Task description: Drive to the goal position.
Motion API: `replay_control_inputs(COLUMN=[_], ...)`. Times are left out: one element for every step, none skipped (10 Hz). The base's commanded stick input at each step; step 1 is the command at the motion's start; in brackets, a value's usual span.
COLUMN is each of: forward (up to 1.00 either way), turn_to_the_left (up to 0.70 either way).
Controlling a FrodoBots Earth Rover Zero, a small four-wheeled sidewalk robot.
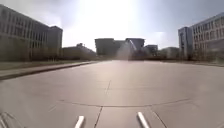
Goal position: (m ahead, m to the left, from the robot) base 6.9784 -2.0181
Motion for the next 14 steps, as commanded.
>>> replay_control_inputs(forward=[1.0, 1.0, 1.0, 1.0, 1.0, 1.0, 1.0, 1.0, 1.0, 1.0, 1.0, 1.0, 1.0, 1.0], turn_to_the_left=[0.0, 0.0, 0.0, 0.0, 0.0, 0.0, 0.0, 0.0, 0.0, 0.0, 0.0, 0.0, 0.0, 0.0])
